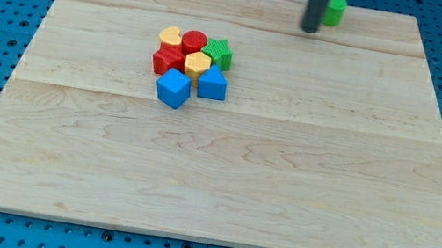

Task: Push the blue triangle towards the center right of the board

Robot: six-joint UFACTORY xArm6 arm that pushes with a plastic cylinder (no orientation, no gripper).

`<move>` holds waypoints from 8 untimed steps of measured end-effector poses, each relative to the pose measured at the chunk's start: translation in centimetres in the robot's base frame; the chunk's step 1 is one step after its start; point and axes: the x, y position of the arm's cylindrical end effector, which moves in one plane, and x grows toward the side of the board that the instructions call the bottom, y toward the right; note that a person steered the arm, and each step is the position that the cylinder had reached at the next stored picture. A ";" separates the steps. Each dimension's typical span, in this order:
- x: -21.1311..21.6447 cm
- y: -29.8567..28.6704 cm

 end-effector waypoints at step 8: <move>6.2 -22.6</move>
